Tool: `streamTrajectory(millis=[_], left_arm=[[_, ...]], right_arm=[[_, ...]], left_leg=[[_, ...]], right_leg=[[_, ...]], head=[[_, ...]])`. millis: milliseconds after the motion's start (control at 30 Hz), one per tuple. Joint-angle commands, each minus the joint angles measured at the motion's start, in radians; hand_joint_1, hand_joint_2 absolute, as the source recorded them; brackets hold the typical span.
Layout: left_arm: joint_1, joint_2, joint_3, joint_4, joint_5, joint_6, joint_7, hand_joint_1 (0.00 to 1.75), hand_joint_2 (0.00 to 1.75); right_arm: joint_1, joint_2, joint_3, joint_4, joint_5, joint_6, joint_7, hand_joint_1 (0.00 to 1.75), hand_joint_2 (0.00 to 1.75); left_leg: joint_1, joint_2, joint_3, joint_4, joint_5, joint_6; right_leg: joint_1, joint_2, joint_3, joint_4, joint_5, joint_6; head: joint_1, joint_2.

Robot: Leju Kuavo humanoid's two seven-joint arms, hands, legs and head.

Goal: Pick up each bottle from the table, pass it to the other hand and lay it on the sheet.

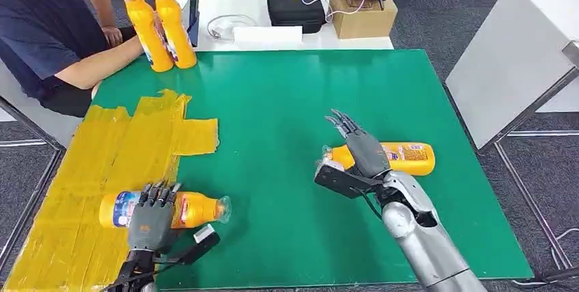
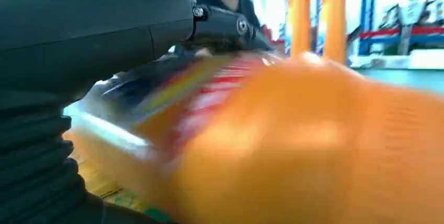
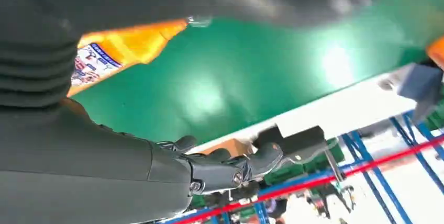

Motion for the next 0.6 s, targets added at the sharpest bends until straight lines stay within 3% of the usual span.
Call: streamTrajectory(millis=[33,167,333,600], left_arm=[[-0.021,0.065,0.002,0.035,0.233,-0.073,-0.107,0.0,0.0],[0.0,0.067,0.075,-0.051,0.423,-0.134,-0.212,0.0,0.0],[0.046,-0.003,0.216,-0.19,0.665,-0.214,-0.378,0.0,0.0],[0.049,-0.081,0.324,-0.306,0.829,-0.313,-0.483,0.0,0.0]], right_arm=[[-0.135,-0.06,0.074,0.265,0.014,0.071,0.048,0.0,1.75],[-0.148,-0.107,0.072,0.321,0.011,0.083,0.047,0.0,1.75],[-0.112,-0.121,-0.005,0.303,0.074,-0.004,0.089,0.0,1.75],[-0.108,-0.137,-0.125,0.352,0.134,0.009,0.097,0.0,1.75]], left_leg=[[0.0,0.003,0.002,-0.001,0.001,0.0],[0.0,0.001,0.002,0.0,0.001,0.001],[0.0,0.001,0.002,0.0,0.001,0.001],[0.0,-0.001,0.0,0.001,0.001,0.001]], right_leg=[[0.0,0.002,0.001,-0.001,0.002,-0.002],[0.0,0.0,0.001,0.0,0.001,-0.001],[0.0,0.0,0.002,0.0,0.001,-0.002],[0.0,-0.002,0.0,0.0,0.0,-0.001]], head=[[0.0,0.0],[0.0,0.0],[0.0,0.0],[0.0,0.0]])
